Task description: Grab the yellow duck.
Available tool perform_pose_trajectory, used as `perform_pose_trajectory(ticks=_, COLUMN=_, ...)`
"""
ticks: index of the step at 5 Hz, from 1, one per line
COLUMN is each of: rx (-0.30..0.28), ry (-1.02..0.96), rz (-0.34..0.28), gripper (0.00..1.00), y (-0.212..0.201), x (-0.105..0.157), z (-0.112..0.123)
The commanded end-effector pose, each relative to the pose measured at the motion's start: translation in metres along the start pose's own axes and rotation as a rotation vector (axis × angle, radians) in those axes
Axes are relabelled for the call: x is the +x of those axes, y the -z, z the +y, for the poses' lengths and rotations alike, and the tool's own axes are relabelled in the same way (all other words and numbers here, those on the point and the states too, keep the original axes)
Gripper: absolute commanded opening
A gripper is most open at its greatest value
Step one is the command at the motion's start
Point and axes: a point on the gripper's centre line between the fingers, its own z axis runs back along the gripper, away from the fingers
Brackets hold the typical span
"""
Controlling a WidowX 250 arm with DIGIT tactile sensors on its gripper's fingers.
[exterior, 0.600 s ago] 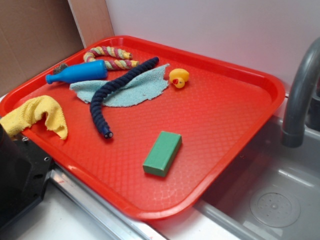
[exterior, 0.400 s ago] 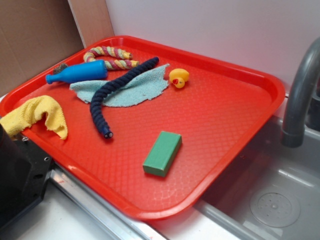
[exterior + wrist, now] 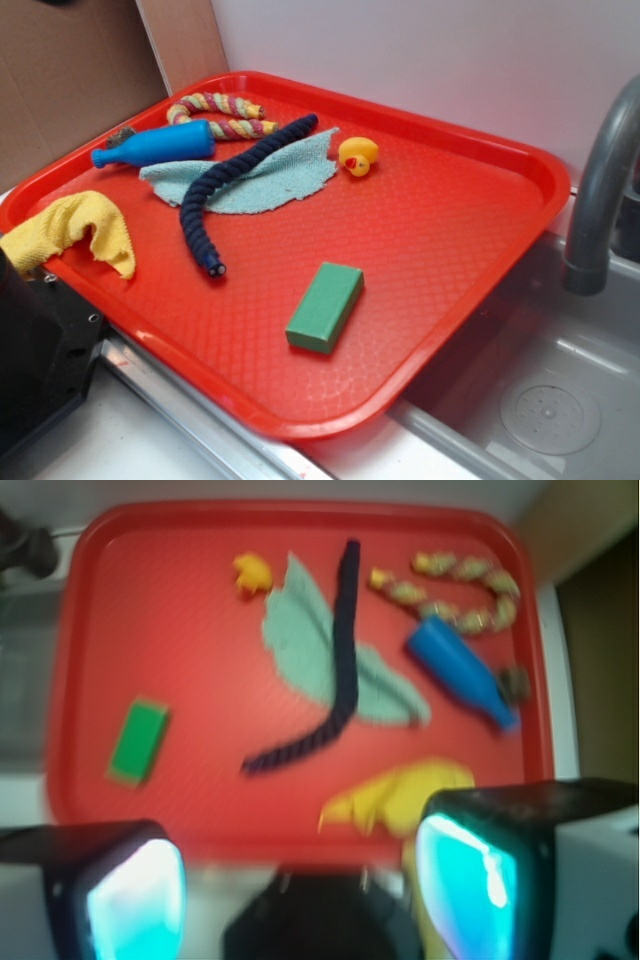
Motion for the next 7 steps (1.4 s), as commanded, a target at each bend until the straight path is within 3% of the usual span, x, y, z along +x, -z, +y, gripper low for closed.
perform_pose_trajectory(ticks=1, rx=-0.04, ry=0.24, rz=-0.08, gripper=1.0, y=0.053, x=0.091, z=-0.016)
perform_pose_trajectory(ticks=2, rx=-0.059, ry=0.362, rz=-0.005, gripper=1.0, y=0.09, x=0.124, z=-0.026)
perform_pose_trajectory(ticks=3, rx=-0.087, ry=0.494, rz=0.025, gripper=1.0, y=0.121, x=0.139, z=-0.043)
perform_pose_trajectory(ticks=4, rx=-0.086, ry=0.596, rz=0.06, gripper=1.0, y=0.142, x=0.133, z=-0.061)
perform_pose_trajectory(ticks=7, rx=-0.064, ry=0.528, rz=0.126, gripper=1.0, y=0.185, x=0.139, z=-0.044)
